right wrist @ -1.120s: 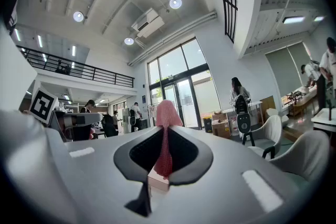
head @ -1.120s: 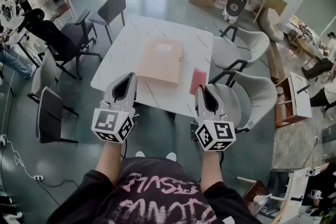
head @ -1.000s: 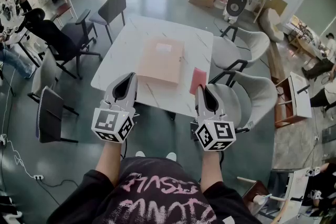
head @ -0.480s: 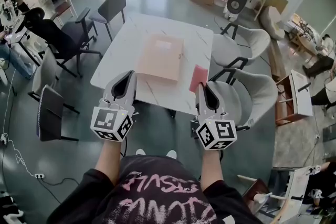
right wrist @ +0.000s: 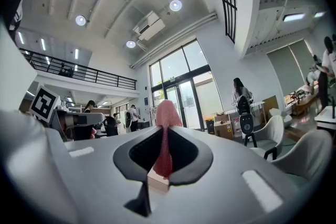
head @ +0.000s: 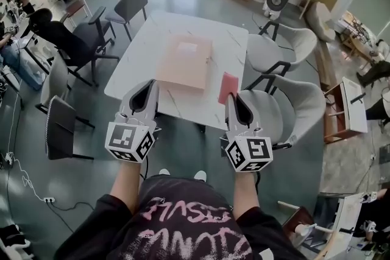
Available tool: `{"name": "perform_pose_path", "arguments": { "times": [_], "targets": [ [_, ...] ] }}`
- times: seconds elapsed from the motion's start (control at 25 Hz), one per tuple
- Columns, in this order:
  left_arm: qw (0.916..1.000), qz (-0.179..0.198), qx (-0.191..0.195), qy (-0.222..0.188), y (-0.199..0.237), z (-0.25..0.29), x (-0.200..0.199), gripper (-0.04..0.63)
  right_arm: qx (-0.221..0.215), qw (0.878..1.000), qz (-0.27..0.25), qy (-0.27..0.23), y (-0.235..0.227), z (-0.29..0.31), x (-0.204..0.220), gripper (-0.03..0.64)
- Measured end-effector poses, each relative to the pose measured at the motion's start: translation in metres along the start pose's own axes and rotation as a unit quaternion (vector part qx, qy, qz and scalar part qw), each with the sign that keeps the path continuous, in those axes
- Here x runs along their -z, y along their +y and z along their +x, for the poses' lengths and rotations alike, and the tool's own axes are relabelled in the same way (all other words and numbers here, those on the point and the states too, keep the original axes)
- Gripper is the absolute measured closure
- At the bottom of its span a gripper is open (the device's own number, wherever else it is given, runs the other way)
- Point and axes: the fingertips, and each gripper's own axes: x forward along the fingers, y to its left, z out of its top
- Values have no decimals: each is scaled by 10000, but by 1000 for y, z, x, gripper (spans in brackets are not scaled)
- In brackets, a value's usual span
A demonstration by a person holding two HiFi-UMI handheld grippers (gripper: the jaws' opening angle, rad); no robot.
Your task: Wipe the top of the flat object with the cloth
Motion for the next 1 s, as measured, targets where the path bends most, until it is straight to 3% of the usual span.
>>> {"name": "perform_pose_path", "arguments": {
  "times": [1.0],
  "targets": [
    [9996,182,-111,159,-41,25,10,595,-344,9993,151,12,-35,-6,8,569]
  ]
}}
